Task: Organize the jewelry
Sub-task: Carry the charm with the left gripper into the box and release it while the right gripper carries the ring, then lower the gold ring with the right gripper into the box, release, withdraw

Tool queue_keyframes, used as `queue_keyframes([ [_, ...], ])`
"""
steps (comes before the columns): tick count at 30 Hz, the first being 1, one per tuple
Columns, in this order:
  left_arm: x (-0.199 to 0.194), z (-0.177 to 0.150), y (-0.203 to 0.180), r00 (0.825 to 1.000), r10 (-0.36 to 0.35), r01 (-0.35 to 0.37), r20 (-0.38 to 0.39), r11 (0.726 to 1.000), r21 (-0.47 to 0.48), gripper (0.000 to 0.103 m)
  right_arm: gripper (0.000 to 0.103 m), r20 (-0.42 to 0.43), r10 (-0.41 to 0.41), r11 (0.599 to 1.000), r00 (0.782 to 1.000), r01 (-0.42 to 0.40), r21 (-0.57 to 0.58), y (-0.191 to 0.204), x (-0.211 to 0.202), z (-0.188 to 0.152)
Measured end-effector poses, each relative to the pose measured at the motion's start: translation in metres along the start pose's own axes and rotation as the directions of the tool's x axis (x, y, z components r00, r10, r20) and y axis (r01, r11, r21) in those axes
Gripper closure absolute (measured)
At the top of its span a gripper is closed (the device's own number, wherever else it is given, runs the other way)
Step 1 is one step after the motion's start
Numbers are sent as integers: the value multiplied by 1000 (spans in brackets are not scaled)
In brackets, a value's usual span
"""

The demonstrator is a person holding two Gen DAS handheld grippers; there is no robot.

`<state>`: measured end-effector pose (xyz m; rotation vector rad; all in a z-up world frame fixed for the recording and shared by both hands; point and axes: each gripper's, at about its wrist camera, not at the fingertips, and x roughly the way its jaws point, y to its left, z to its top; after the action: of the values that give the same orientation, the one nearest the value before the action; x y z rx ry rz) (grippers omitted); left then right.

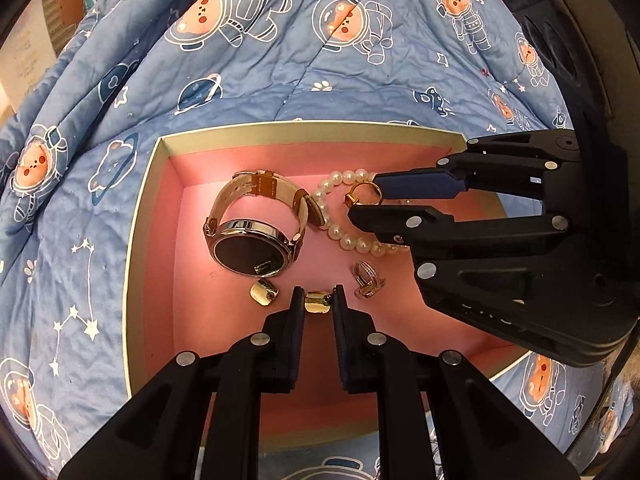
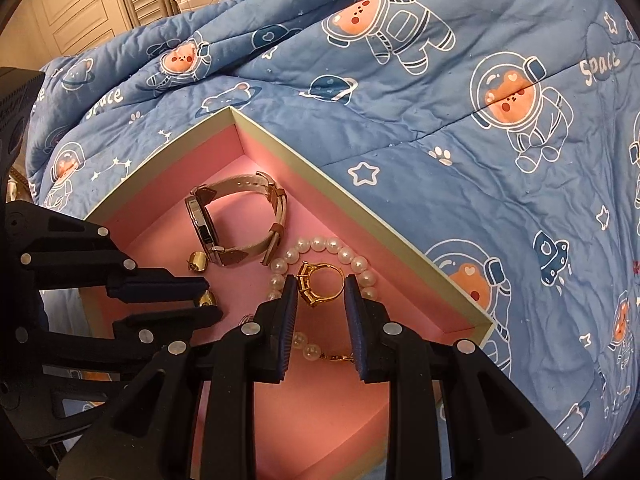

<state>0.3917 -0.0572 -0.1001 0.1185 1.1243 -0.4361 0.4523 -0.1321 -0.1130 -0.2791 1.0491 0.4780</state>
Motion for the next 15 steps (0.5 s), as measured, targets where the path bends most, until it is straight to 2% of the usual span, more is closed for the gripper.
queue_keyframes([
  [2,-1,-1,-1,1000,4,-4,5,1000,5,84,78,1,-7,1000,1000,7,-3,0,0,0],
  [6,-5,-2,-3,999,22,-22,23,999,23,67,78,-3,-13,1000,1000,13,-8,1,1,0],
  [15,-24,-7,-10,997,49,-54,67,996,75,52,76,6,-8,1000,1000,8,-3,3,1,2],
])
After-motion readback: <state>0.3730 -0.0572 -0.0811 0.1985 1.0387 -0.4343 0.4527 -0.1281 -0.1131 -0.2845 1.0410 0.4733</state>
